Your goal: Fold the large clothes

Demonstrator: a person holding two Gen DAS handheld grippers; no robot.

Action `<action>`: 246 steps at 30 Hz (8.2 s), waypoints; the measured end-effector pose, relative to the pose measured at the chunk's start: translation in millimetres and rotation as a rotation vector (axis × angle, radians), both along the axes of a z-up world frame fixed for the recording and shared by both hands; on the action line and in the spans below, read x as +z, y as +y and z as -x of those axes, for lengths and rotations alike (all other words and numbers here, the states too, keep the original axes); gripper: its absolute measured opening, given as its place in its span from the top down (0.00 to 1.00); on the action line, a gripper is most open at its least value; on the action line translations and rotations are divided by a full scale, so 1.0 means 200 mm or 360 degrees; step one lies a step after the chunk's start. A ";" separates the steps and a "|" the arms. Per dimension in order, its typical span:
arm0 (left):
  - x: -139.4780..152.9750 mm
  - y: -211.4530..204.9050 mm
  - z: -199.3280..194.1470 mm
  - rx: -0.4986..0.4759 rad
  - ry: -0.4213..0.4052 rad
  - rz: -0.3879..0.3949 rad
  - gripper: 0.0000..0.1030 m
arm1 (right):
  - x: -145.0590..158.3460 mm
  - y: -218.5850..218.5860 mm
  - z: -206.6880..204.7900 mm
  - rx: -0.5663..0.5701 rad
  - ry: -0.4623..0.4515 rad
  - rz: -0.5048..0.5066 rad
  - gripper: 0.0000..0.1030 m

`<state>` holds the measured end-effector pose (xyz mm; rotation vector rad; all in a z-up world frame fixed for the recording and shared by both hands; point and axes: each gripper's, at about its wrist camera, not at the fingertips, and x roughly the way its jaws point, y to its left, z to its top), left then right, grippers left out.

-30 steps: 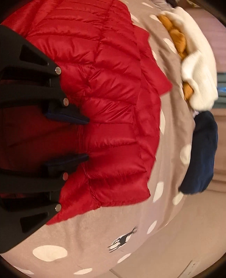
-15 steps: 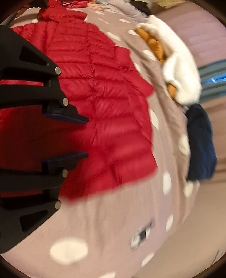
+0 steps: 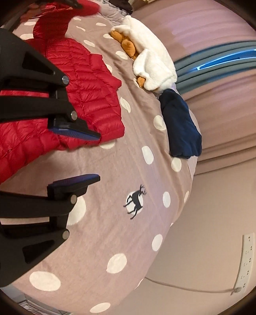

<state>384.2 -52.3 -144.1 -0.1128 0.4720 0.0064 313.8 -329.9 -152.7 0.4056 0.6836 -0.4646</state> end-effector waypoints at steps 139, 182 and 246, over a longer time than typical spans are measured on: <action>-0.35 0.31 0.52 0.0386 0.0264 0.0056 0.76 | -0.12 0.37 0.15 0.0478 -0.0119 0.0055 0.60; -0.74 0.68 1.33 0.0391 0.0356 0.1065 0.44 | -0.51 0.16 1.15 -0.0223 -0.0152 -0.0736 0.19; -0.33 0.29 1.20 -0.0029 0.0054 0.0681 0.86 | -0.18 0.49 0.90 0.0425 -0.0353 -0.0447 0.87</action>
